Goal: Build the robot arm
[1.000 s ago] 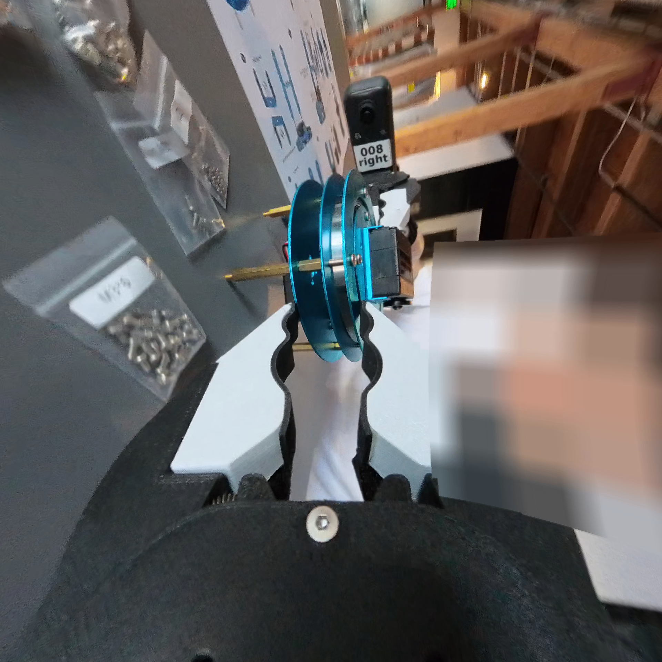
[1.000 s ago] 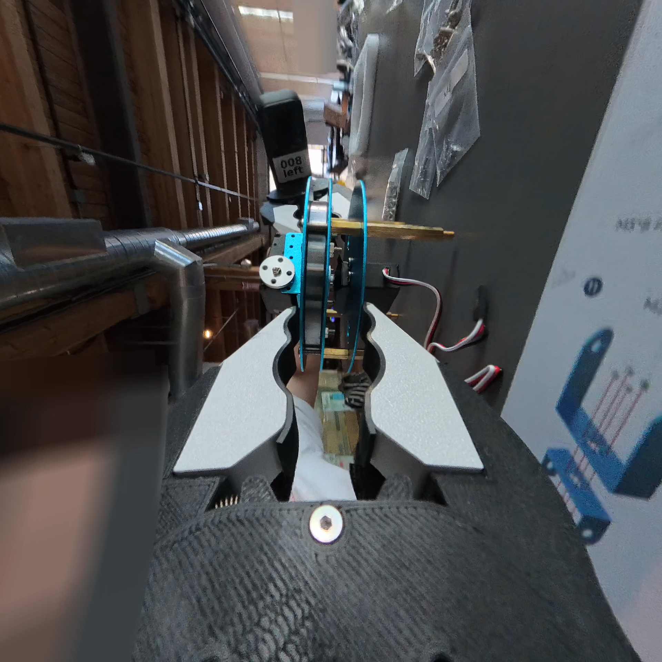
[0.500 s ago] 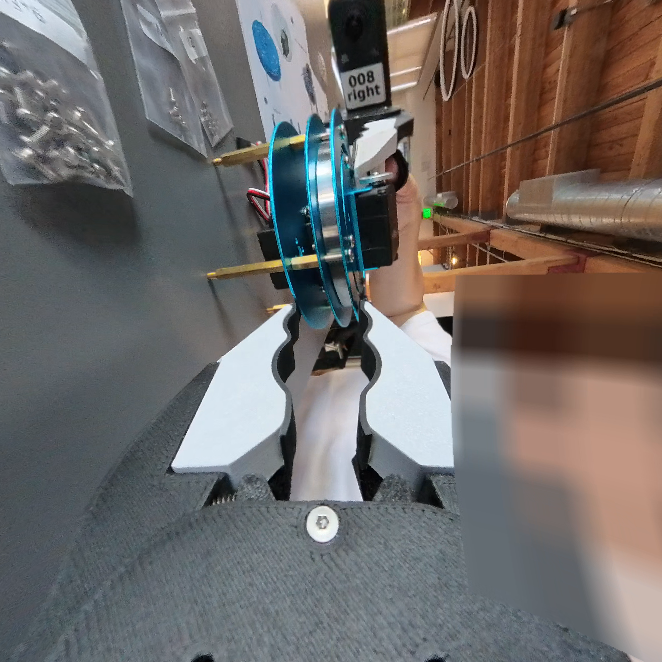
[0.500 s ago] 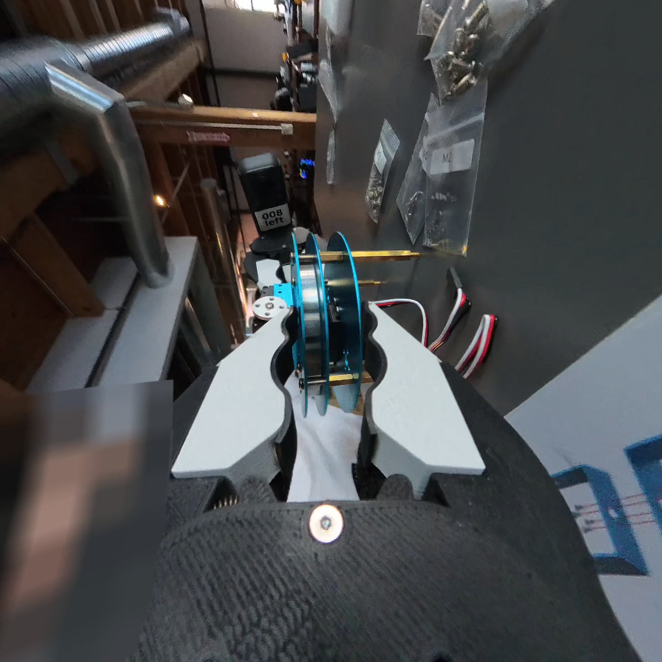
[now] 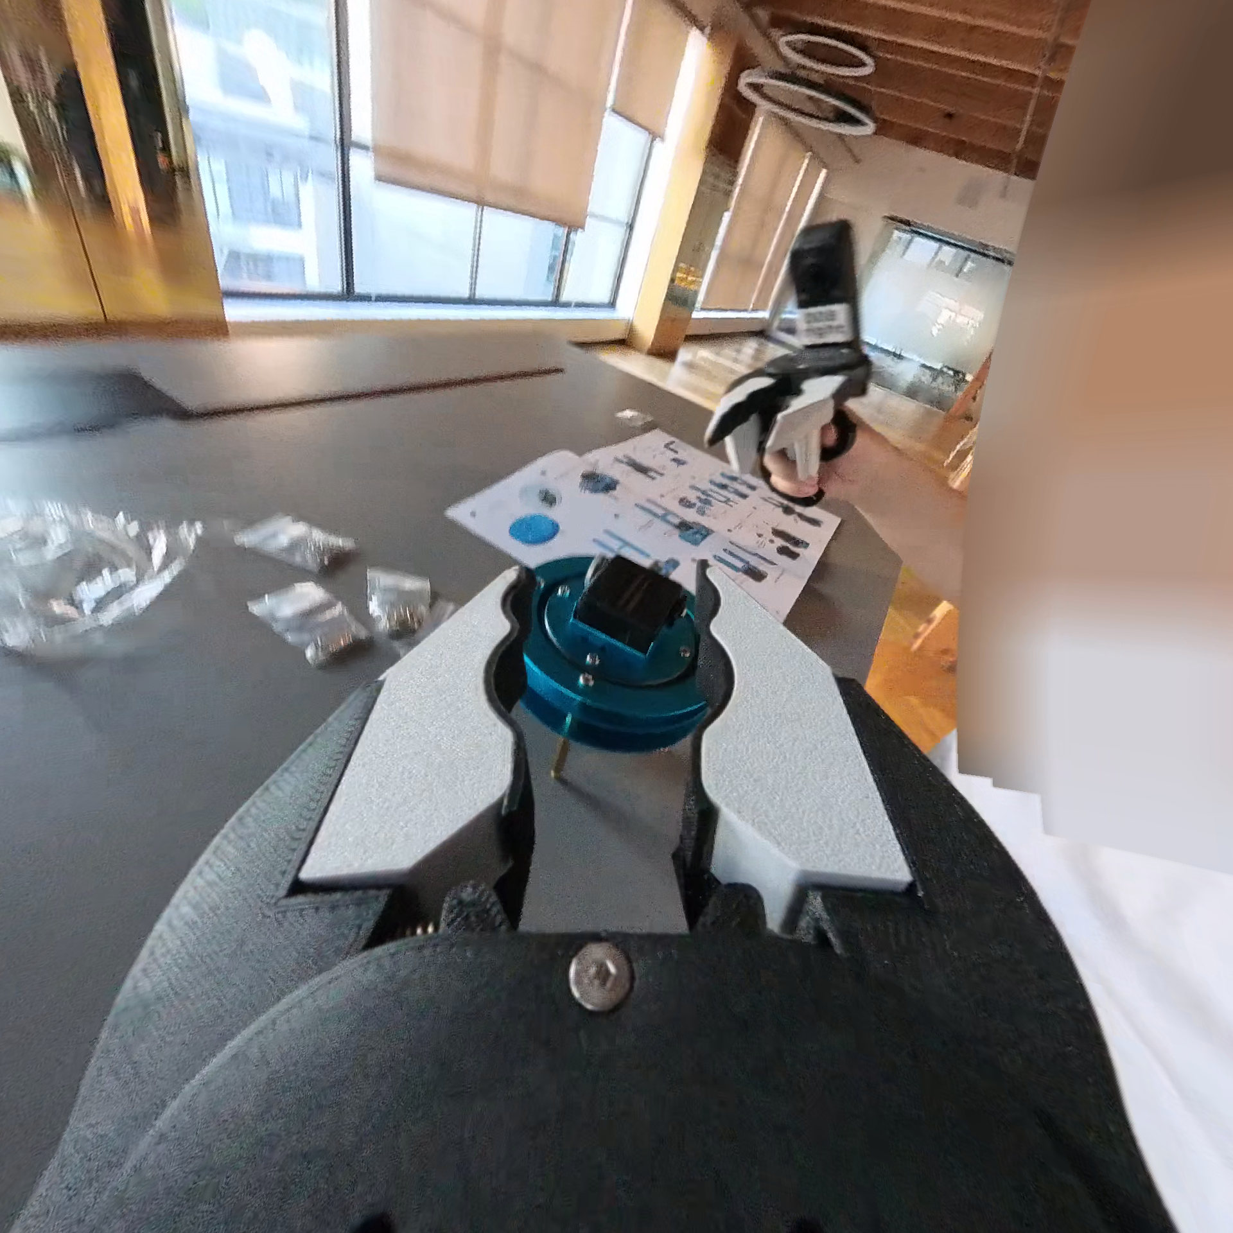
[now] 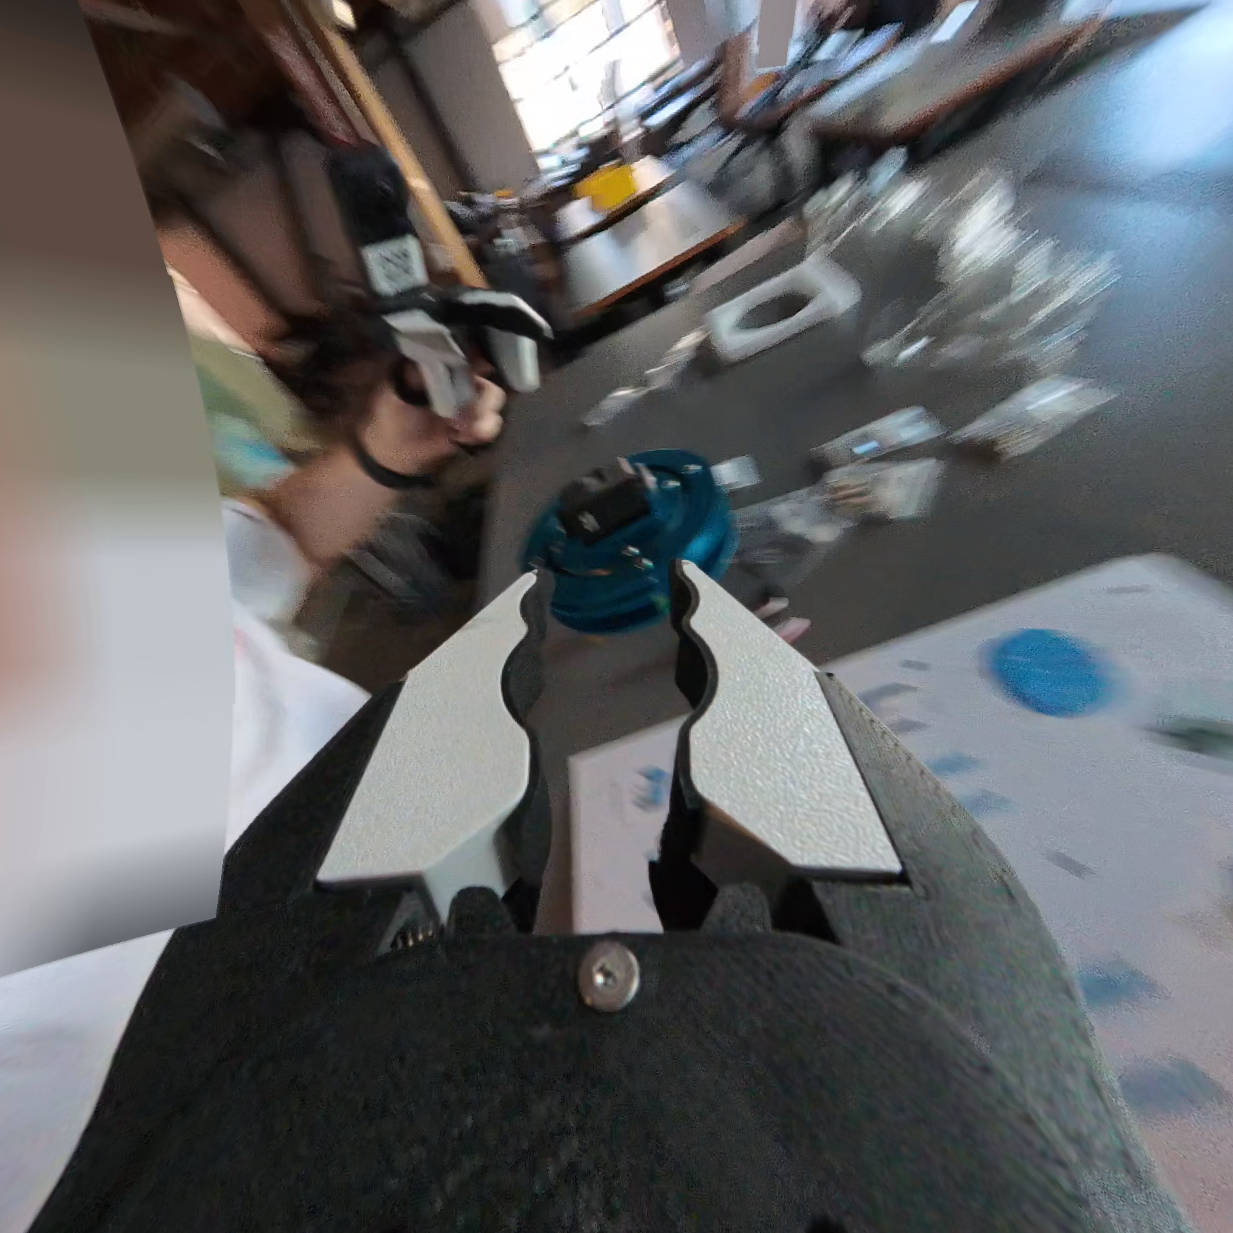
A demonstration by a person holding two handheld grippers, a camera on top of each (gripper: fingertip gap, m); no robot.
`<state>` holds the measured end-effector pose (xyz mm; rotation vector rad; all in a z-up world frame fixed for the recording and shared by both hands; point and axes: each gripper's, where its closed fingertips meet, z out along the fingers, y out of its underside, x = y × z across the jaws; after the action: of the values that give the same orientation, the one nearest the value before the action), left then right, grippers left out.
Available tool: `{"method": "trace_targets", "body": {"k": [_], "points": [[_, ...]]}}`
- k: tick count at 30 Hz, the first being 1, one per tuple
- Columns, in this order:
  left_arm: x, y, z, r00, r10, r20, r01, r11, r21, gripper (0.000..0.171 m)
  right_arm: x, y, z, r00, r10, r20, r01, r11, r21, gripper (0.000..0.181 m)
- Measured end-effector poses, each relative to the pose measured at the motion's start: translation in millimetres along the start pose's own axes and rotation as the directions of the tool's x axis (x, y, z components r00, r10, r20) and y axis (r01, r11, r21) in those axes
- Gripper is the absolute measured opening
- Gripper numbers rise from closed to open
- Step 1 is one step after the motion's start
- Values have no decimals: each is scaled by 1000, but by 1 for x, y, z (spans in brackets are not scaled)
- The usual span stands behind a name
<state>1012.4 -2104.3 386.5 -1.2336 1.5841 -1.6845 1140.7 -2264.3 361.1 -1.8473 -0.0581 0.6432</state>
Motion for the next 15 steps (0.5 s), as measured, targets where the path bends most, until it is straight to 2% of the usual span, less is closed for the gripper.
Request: {"method": "trace_targets", "body": {"k": [1,2,4,5,7,10,11,13,15], "points": [[4,-5,0,999,50,-3,-50,999,16,48,1,0,-25,981,-145,-127,149,989,19,35],[6,-8,1,995,96,10,-96,995,30,48,5,-1,-55,926,-261,-274,276,961,20,36],[5,-14,2,984,167,69,-171,984,58,46,11,0,-119,794,-358,-492,394,919,-32,43],[6,-18,3,978,187,88,-194,978,80,44,13,3,-150,757,-349,-553,384,922,-56,50],[9,-28,7,973,201,109,-215,968,129,39,21,14,-211,691,-312,-652,319,941,-113,51],[19,-44,21,981,168,93,-181,971,155,42,57,48,-302,517,-370,-772,172,928,-330,30],[25,-50,27,984,160,82,-171,972,163,41,69,63,-324,493,-410,-767,123,906,-405,25],[42,-62,41,985,162,67,-172,968,186,38,84,88,-345,550,-450,-704,111,875,-472,19],[59,-69,57,983,170,74,-181,964,194,36,92,99,-352,648,-389,-655,131,904,-407,11]]}}
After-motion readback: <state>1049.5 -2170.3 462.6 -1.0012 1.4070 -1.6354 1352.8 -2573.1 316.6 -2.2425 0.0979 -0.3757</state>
